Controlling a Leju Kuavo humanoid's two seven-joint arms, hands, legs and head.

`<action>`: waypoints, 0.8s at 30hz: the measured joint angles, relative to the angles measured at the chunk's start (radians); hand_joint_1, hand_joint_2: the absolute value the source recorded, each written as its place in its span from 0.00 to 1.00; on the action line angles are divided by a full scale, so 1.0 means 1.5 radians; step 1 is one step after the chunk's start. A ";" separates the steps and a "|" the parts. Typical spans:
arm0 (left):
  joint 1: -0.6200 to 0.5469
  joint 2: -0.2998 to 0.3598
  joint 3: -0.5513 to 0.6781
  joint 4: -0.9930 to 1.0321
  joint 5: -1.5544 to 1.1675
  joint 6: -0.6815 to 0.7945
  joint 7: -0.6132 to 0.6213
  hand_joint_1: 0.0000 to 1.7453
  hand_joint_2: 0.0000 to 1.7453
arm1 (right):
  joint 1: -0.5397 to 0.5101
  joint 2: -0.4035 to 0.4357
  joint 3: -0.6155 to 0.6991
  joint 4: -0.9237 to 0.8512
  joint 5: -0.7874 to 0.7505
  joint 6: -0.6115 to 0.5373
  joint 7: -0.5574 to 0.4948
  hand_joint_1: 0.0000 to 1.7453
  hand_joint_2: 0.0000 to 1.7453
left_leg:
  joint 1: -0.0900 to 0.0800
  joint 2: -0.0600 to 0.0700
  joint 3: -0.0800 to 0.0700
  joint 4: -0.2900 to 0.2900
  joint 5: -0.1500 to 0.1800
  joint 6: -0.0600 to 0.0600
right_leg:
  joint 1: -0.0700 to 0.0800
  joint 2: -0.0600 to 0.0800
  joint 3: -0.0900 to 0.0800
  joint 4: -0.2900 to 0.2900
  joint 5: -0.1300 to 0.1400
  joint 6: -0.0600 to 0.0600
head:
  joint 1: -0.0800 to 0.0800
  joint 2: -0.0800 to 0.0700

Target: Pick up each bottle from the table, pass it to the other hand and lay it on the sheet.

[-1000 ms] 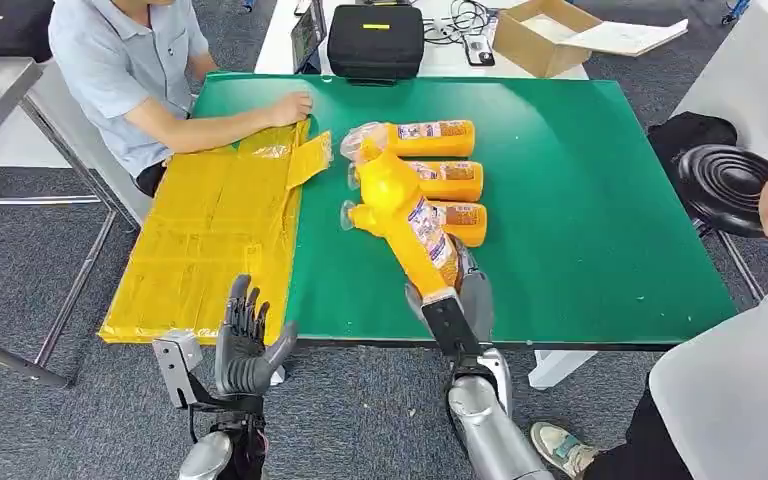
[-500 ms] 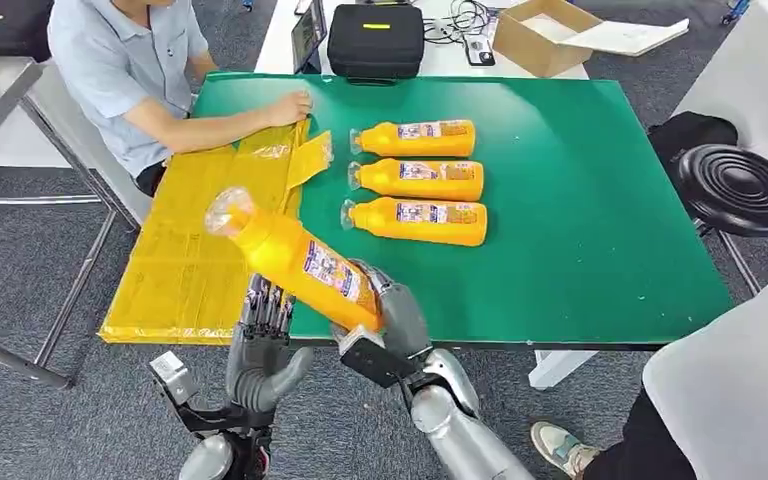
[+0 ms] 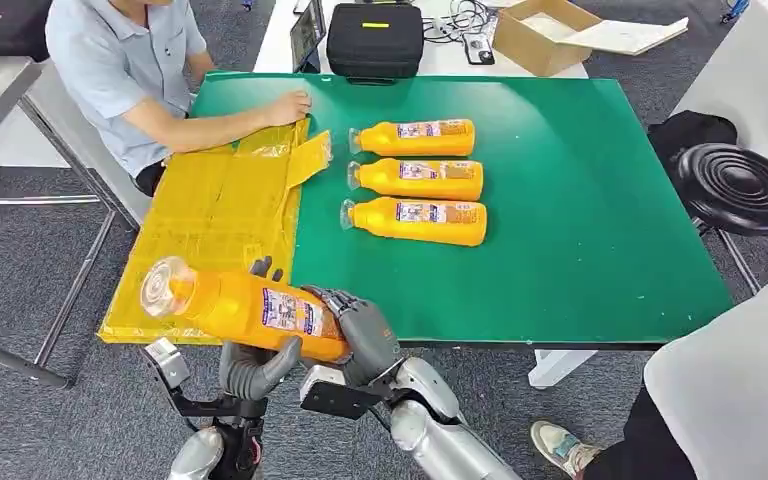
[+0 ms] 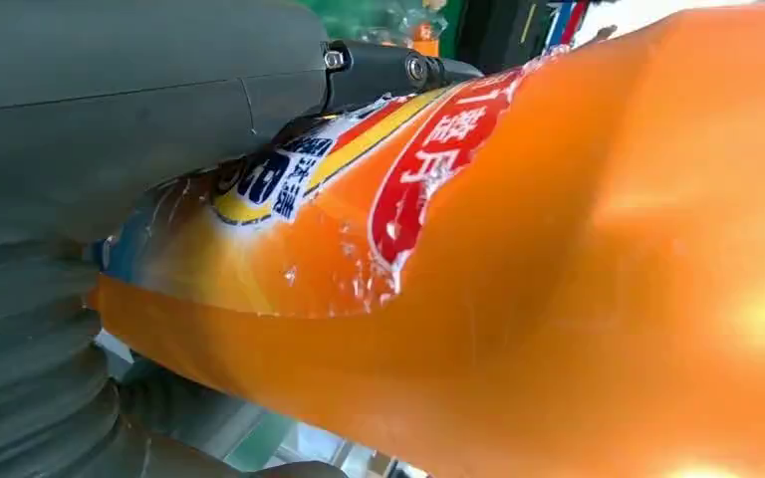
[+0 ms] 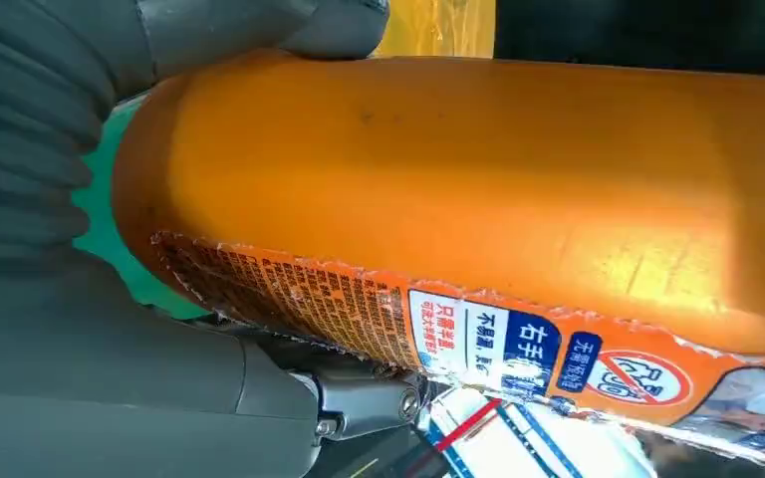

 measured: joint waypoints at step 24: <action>0.024 0.007 0.036 -0.008 0.081 -0.084 -0.015 1.00 1.00 | -0.013 0.003 0.095 0.009 -0.039 0.003 -0.002 0.00 1.00 | 0.000 0.000 0.000 0.000 0.000 0.000 | 0.000 0.000 -0.001 0.000 0.000 0.000 | 0.000 0.000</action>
